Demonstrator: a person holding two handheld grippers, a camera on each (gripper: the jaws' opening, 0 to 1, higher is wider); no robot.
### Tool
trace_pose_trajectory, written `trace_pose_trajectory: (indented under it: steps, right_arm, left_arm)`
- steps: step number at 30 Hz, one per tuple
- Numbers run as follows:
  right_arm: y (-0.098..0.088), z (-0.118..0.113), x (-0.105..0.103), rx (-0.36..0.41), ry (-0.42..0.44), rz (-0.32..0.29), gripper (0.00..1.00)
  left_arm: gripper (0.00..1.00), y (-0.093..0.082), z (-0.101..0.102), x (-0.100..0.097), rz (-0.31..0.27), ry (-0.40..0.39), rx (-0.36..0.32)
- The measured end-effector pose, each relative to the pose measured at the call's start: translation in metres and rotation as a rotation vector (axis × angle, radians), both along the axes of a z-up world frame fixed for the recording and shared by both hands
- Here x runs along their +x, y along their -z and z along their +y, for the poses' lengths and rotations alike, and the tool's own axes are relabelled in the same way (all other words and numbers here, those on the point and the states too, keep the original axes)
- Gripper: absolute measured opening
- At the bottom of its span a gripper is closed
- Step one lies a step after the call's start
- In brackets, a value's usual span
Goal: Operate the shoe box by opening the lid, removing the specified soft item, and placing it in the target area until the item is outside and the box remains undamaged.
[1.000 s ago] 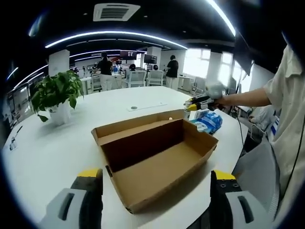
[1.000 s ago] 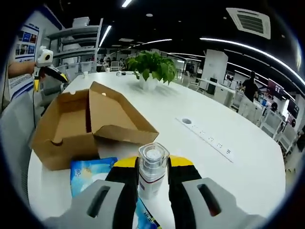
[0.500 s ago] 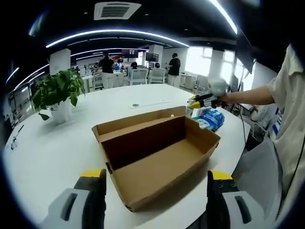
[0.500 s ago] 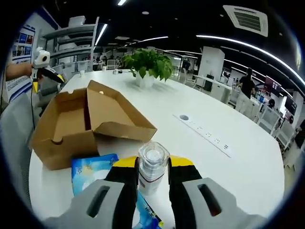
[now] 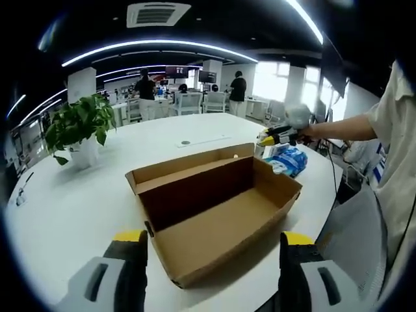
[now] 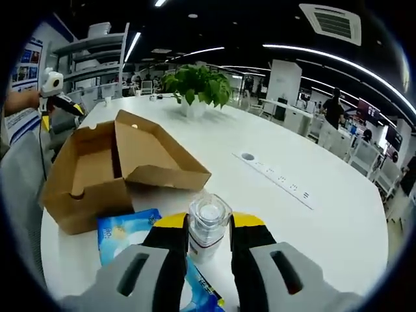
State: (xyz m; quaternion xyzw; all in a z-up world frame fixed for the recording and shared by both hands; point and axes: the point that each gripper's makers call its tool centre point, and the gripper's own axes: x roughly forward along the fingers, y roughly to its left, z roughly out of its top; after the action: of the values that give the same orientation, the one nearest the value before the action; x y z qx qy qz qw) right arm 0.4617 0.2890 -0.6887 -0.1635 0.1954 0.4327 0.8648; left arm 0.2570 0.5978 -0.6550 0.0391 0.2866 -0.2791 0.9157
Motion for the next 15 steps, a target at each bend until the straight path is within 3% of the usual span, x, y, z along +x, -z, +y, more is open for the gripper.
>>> trace_pose_trajectory:
  steps: [9, 15]
  right_arm:
    - [-0.006, -0.001, 0.002, 0.009, 0.013, -0.002, 0.25]
    - [-0.009, -0.005, 0.000, 0.011, 0.017, -0.004, 0.27]
  left_arm:
    - [0.80, -0.001, 0.001, 0.002, -0.010, -0.011, 0.008]
    - [0.69, 0.003, 0.012, 0.004, -0.001, -0.062, 0.042]
